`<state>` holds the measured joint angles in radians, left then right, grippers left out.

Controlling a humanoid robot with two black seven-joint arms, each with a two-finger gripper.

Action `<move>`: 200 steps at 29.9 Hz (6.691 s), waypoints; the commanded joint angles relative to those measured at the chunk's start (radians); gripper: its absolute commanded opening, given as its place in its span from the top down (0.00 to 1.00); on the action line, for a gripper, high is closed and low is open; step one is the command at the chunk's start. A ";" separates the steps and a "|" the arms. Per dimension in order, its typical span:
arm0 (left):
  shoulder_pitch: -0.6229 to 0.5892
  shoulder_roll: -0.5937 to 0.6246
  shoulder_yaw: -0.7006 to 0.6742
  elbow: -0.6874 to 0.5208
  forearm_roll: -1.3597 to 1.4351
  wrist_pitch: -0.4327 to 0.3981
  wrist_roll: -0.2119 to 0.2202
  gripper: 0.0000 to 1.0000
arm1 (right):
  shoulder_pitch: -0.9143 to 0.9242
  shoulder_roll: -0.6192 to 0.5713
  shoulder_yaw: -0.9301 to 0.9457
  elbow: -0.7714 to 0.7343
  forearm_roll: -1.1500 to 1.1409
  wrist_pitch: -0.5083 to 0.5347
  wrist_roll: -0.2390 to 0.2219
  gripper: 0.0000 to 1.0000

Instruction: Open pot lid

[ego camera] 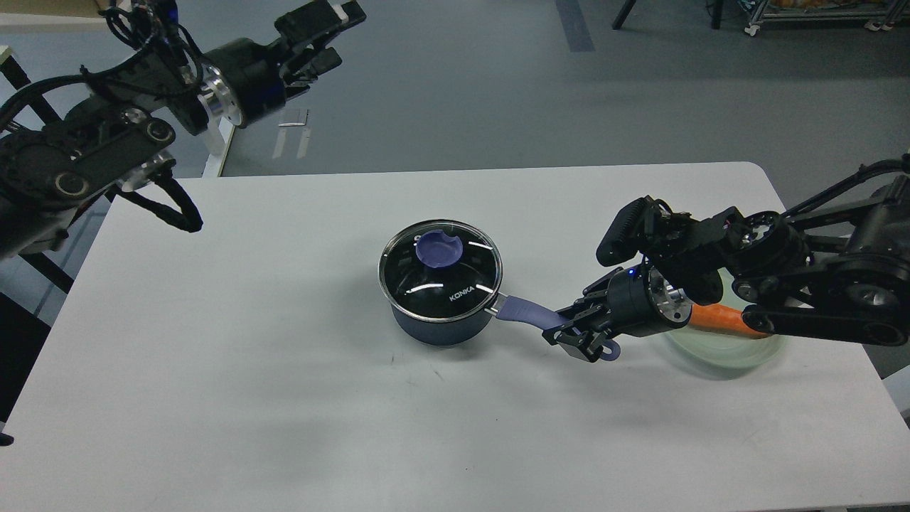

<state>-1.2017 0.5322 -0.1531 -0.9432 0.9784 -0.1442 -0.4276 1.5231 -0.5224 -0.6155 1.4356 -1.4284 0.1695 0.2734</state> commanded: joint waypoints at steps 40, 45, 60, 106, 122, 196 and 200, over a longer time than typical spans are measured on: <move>0.059 -0.132 0.385 -0.057 0.772 0.327 0.027 0.08 | -0.008 0.005 0.000 -0.004 -0.001 0.007 0.003 0.78; 0.071 -0.143 0.399 -0.054 0.773 0.328 0.027 0.24 | -0.011 0.007 0.000 -0.006 -0.001 0.007 0.001 0.77; 0.057 -0.147 0.391 -0.062 0.772 0.336 0.026 0.60 | -0.012 0.005 0.000 -0.007 -0.001 0.007 0.003 0.77; 0.338 0.288 0.397 0.076 0.687 0.396 -0.061 0.58 | -0.012 -0.021 -0.004 -0.009 0.006 0.007 0.004 0.76; 0.350 0.295 0.397 0.076 0.655 0.393 -0.061 0.21 | -0.009 -0.021 -0.003 -0.010 0.006 0.007 0.004 0.71; 0.315 -0.175 -0.172 0.425 -1.288 -0.041 -0.010 0.01 | -0.845 0.205 1.538 -0.636 1.562 -0.024 0.026 0.01; 0.315 -0.172 -0.174 0.422 -1.285 -0.041 -0.019 0.01 | -0.853 0.228 1.537 -0.632 1.563 -0.035 0.026 0.01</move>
<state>-0.8873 0.3570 -0.3243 -0.5192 -0.3098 -0.1852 -0.4422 0.6760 -0.3130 0.9239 0.7990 0.1340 0.1394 0.2989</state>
